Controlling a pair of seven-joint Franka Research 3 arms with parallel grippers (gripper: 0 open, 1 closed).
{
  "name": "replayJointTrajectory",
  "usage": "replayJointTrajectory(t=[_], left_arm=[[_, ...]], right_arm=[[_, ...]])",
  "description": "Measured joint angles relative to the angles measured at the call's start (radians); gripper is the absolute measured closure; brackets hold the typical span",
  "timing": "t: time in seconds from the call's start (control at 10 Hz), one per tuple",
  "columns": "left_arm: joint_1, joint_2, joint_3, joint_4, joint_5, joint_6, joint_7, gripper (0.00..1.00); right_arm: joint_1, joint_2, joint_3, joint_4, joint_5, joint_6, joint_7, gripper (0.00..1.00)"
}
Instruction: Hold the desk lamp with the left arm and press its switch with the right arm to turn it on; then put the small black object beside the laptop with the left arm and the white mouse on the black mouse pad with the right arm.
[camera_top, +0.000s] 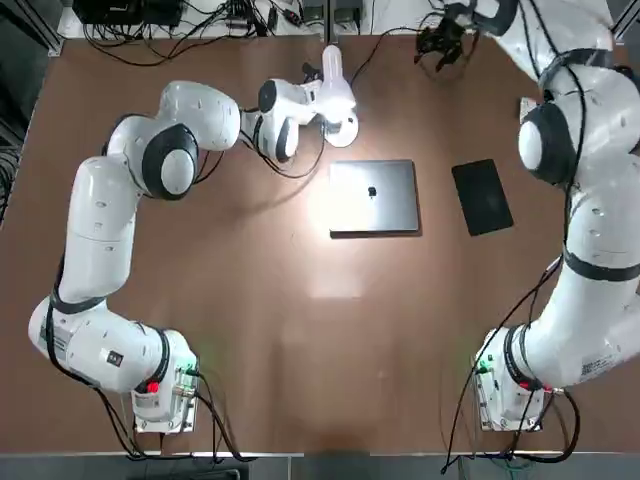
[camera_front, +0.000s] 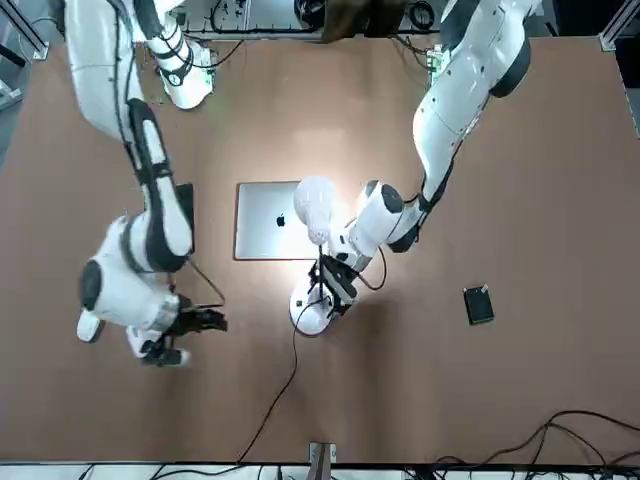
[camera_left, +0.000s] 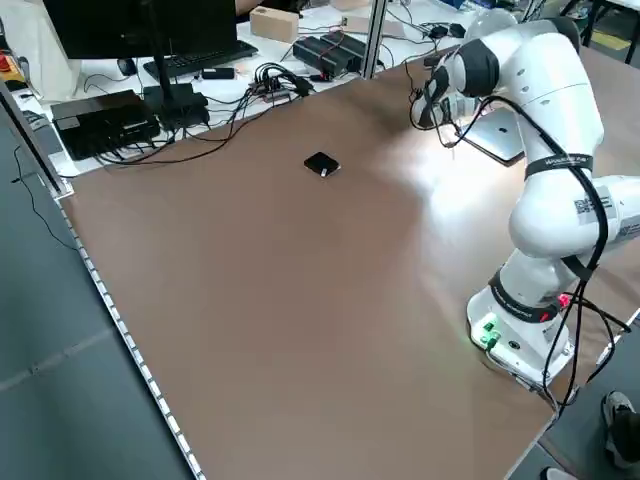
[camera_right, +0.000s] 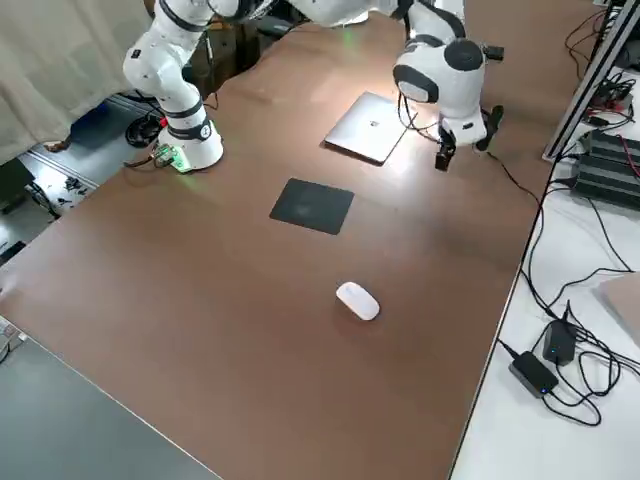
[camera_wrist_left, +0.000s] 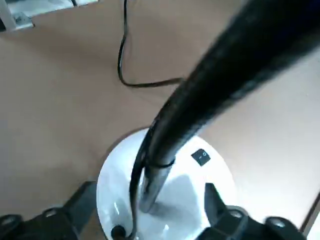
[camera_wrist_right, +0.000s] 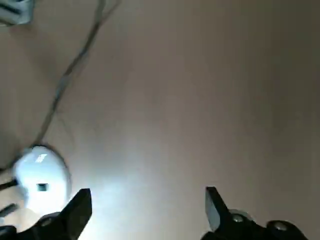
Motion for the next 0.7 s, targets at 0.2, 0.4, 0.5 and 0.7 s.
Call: replayJointTrajectory(t=[0.2, 0.4, 0.5, 0.7], left_arm=[[0.041, -0.056, 0.0, -0.024, 0.0, -0.136, -0.055, 0.0], [0.093, -0.152, -0.001, -0.077, 0.0, -0.289, -0.086, 0.0], [0.117, -0.205, -0.001, -0.089, 0.0, -0.419, -0.129, 0.0], [0.165, -0.305, 0.001, -0.095, 0.0, -0.637, -0.237, 0.0]], right_arm=[[-0.121, -0.001, -0.041, -0.01, -0.063, -0.041, -0.084, 0.0], [-0.244, -0.001, -0.054, -0.015, -0.109, -0.067, -0.142, 0.0], [-0.288, 0.0, -0.057, -0.016, -0.159, -0.068, -0.147, 0.0], [-0.336, 0.005, -0.066, -0.03, -0.239, 0.012, -0.148, 0.0]])
